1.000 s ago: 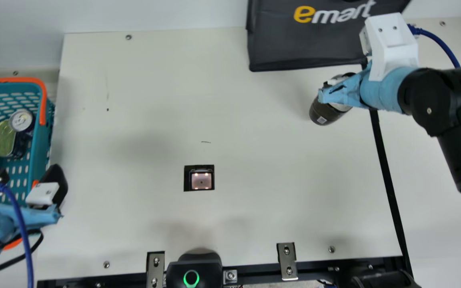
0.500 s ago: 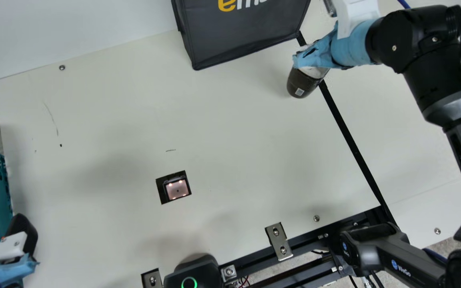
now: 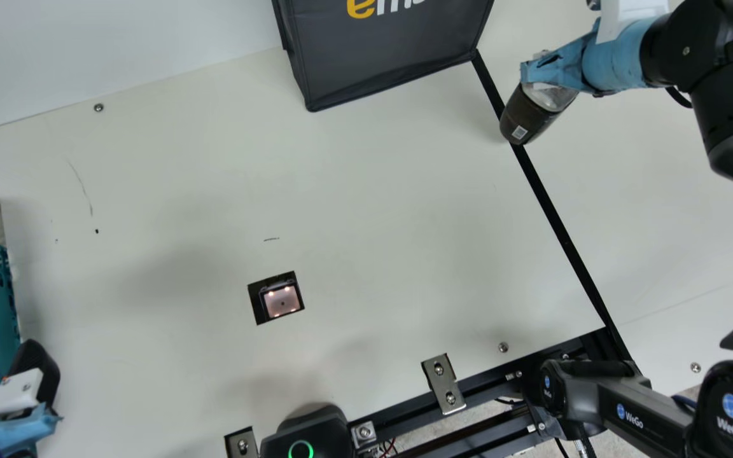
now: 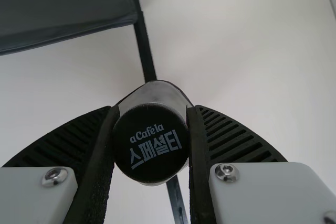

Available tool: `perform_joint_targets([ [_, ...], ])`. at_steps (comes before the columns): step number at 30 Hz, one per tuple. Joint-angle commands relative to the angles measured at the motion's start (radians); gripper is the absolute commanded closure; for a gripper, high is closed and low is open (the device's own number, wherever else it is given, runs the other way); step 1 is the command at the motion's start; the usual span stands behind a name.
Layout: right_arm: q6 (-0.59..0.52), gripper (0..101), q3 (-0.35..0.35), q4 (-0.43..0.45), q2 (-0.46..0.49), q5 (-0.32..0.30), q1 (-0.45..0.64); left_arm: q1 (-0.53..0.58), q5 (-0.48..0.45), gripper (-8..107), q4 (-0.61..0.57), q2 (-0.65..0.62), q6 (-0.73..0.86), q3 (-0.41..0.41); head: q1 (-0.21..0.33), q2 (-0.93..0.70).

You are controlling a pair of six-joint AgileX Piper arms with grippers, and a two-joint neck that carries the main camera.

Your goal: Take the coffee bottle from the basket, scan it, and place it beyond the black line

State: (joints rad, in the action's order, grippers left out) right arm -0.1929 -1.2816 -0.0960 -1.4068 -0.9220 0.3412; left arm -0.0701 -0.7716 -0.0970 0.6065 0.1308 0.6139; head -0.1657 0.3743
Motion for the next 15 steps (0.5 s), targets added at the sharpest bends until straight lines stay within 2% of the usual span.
perform_joint_targets([
  [1,-0.004,101,-0.003,-0.001,-0.005,0.001,0.017,0.000,0.000,9,0.000,0.000,0.000,0.000,0.027,0.002],
  [15,0.019,101,0.001,0.031,-0.047,0.049,0.082,0.000,0.000,9,0.000,0.000,0.000,0.000,0.027,0.002],
])
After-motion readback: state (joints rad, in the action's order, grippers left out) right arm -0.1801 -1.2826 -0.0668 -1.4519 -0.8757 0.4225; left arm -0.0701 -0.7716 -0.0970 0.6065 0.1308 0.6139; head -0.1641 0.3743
